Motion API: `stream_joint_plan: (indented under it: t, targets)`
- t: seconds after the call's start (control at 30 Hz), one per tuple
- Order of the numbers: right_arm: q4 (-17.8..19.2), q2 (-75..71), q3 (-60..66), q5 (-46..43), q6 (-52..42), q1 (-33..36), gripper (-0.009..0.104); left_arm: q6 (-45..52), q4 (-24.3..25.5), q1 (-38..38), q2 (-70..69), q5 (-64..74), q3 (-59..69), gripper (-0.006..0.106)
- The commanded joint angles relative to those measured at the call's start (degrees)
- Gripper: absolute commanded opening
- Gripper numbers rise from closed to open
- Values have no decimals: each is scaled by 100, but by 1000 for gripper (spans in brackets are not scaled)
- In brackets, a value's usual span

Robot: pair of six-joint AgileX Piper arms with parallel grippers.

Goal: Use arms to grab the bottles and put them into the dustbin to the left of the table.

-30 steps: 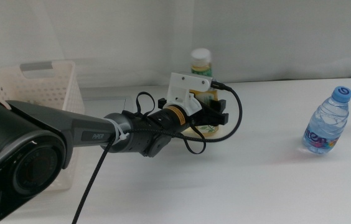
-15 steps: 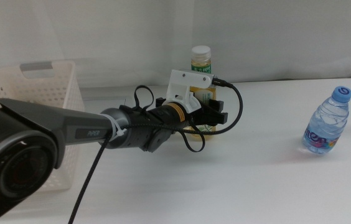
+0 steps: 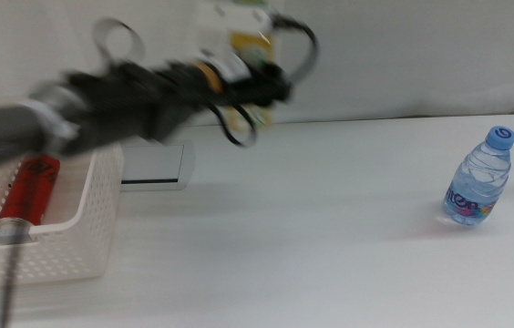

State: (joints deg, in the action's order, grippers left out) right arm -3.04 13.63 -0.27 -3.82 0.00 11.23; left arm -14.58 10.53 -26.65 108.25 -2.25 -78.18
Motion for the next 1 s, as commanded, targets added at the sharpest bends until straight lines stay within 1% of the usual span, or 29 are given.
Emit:
stream_joint_plan:
  t: [0.0,0.2,0.4,0.6,0.73,0.83,0.97]
  targets:
    - [64,-18,109,-52,-44,-38,103,134,-49,247,-620,319,-105,-3]
    - [64,-18,109,-52,-44,-38,103,403,-49,985,-1629,1663,-105,-3]
    - [64,-18,109,-52,-44,-38,103,409,-49,1852,-2219,2906,-105,-3]
    - [64,-18,109,-76,-44,-38,103,369,-49,2621,-2170,4114,-105,-3]
    - [64,-18,109,-76,-44,-38,103,285,-105,2973,-2061,4404,-105,-3]
    - [64,-18,109,-76,-44,-38,103,305,-293,3122,-1970,4595,-105,-3]
    - [64,-18,109,-76,-44,-38,103,512,-584,3134,-1687,4687,-105,-3]
